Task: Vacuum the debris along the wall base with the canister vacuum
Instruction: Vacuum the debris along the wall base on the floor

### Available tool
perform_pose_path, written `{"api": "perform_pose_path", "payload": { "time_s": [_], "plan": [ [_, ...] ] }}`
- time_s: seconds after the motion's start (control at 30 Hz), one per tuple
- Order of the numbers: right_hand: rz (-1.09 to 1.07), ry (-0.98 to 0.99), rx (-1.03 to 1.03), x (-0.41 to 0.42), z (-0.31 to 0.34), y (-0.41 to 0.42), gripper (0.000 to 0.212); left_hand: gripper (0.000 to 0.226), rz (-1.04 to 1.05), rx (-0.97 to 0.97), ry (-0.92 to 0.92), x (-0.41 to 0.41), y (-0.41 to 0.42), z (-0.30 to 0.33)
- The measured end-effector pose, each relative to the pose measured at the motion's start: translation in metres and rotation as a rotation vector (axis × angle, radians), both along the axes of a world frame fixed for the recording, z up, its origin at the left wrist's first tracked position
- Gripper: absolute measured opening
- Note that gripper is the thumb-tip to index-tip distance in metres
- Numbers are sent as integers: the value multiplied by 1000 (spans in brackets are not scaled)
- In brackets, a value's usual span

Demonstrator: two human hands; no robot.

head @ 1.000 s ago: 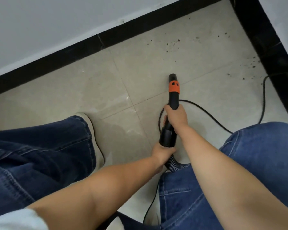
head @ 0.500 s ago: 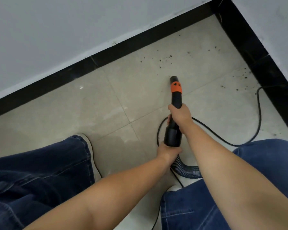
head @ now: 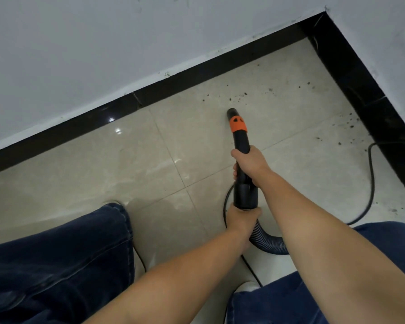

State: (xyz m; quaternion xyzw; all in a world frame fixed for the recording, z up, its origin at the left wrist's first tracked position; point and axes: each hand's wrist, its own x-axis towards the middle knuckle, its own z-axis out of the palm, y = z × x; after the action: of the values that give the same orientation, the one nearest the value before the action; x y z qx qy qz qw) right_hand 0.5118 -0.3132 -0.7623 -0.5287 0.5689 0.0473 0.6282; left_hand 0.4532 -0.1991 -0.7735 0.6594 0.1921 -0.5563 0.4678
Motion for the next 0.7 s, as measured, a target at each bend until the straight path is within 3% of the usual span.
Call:
{"api": "perform_pose_path", "payload": {
  "time_s": [0.1, 0.3, 0.57, 0.7],
  "plan": [
    [96, 0, 10, 12, 0, 4, 17, 40, 59, 5, 10, 3, -1, 3],
    [-136, -3, -33, 3, -1, -9, 19, 43, -58, -32, -43, 17, -3, -2],
    [-29, -34, -15, 31, -2, -14, 16, 41, -9, -9, -9, 33, -16, -13],
    [-123, -24, -44, 21, -7, -20, 17, 39, -95, -10, -9, 31, -16, -24]
  ]
}}
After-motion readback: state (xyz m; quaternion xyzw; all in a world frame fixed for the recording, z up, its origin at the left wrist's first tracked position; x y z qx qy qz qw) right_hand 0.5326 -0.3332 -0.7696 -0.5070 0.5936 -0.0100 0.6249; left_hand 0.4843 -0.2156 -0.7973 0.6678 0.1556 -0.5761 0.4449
